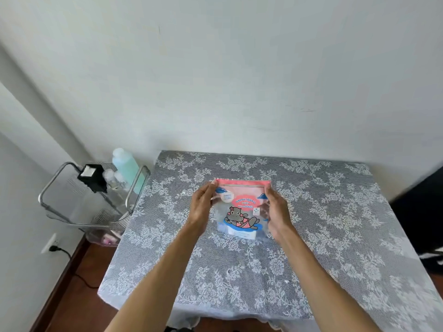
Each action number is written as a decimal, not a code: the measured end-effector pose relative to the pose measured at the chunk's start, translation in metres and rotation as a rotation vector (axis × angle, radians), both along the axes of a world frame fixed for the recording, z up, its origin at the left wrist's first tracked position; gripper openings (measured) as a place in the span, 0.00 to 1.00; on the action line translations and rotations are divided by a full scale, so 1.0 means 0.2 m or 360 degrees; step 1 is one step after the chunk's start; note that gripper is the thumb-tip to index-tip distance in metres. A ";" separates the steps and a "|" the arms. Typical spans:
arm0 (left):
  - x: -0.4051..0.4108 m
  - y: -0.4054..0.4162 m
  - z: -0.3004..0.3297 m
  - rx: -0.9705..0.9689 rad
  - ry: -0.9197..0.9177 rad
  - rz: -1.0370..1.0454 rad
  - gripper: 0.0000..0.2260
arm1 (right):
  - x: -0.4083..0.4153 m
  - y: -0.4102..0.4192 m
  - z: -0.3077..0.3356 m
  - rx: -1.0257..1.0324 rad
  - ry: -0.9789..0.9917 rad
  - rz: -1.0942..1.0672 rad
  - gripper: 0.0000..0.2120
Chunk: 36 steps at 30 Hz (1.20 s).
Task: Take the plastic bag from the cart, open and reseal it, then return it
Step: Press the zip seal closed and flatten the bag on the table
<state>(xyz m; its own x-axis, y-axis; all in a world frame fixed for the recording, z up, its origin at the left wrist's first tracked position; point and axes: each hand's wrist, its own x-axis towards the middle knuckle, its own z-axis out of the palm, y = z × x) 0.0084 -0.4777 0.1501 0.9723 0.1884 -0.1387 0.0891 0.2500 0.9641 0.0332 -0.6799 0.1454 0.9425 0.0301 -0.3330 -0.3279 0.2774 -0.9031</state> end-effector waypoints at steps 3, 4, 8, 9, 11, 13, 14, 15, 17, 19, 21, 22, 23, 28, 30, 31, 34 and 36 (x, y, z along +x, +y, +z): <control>0.00 -0.02 0.02 -0.0035 -0.0025 0.0047 0.11 | 0.00 0.02 0.01 -0.0001 -0.0048 -0.0032 0.13; 0.00 -0.02 0.03 -0.0026 -0.0016 0.0082 0.11 | 0.00 0.02 0.02 0.0002 -0.0051 -0.0066 0.13; 0.02 -0.03 0.05 0.0019 0.0013 0.0245 0.09 | 0.01 0.01 0.03 0.0073 -0.0092 -0.0079 0.11; 0.02 -0.04 0.06 0.0055 -0.0006 0.0266 0.09 | 0.01 0.01 0.02 0.0108 -0.0093 -0.0073 0.11; 0.02 -0.06 0.07 0.0125 -0.0063 0.0308 0.10 | 0.00 0.01 0.01 0.0209 -0.0092 -0.0076 0.11; 0.01 -0.07 0.07 0.0185 -0.0109 0.0358 0.10 | -0.01 0.02 -0.01 0.0228 -0.0122 -0.0049 0.12; 0.01 -0.07 0.07 0.0219 -0.0130 0.0369 0.10 | -0.01 0.02 -0.01 0.0186 -0.0143 -0.0017 0.13; 0.01 -0.07 0.06 0.0253 -0.0149 0.0365 0.10 | -0.01 0.02 -0.01 0.0129 -0.0161 0.0024 0.14; 0.00 -0.06 0.05 0.0326 -0.0170 0.0304 0.11 | -0.01 0.00 0.00 0.0017 -0.0177 0.0082 0.17; -0.03 -0.04 0.03 0.0384 -0.0147 0.0233 0.11 | -0.01 -0.02 0.00 -0.0066 -0.0175 0.0067 0.19; -0.05 -0.03 0.00 0.0356 -0.0076 0.0183 0.11 | -0.02 -0.02 -0.01 -0.0167 -0.0183 0.0026 0.19; -0.06 -0.02 -0.01 0.0333 -0.0044 0.0138 0.11 | -0.03 -0.02 -0.02 -0.0232 -0.0188 0.0003 0.18; -0.07 -0.01 -0.03 0.0315 -0.0021 0.0072 0.12 | -0.04 -0.02 -0.03 -0.0297 -0.0188 -0.0028 0.18; -0.13 0.03 -0.13 0.0317 0.0048 -0.0068 0.10 | -0.08 -0.04 -0.11 -0.0412 -0.0138 -0.0078 0.19; -0.15 0.04 -0.15 0.0280 0.0036 0.0036 0.10 | -0.11 -0.05 -0.13 -0.0380 -0.0096 -0.0028 0.19; -0.15 0.04 -0.15 0.0234 0.0036 0.0072 0.10 | -0.12 -0.05 -0.14 -0.0380 -0.0073 -0.0015 0.18; -0.18 0.02 -0.17 0.0158 0.0024 0.0113 0.11 | -0.14 -0.05 -0.19 -0.0378 -0.0029 -0.0017 0.17; -0.19 0.00 -0.17 0.0165 0.0042 0.0122 0.12 | -0.16 -0.05 -0.19 -0.0298 -0.0008 0.0000 0.18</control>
<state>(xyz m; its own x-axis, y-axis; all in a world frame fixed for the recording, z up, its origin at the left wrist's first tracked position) -0.0290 -0.4769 0.1166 0.9508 0.2766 -0.1397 0.0990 0.1561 0.9828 0.0005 -0.6890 0.1083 0.9441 -0.0322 -0.3280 -0.3231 0.1045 -0.9406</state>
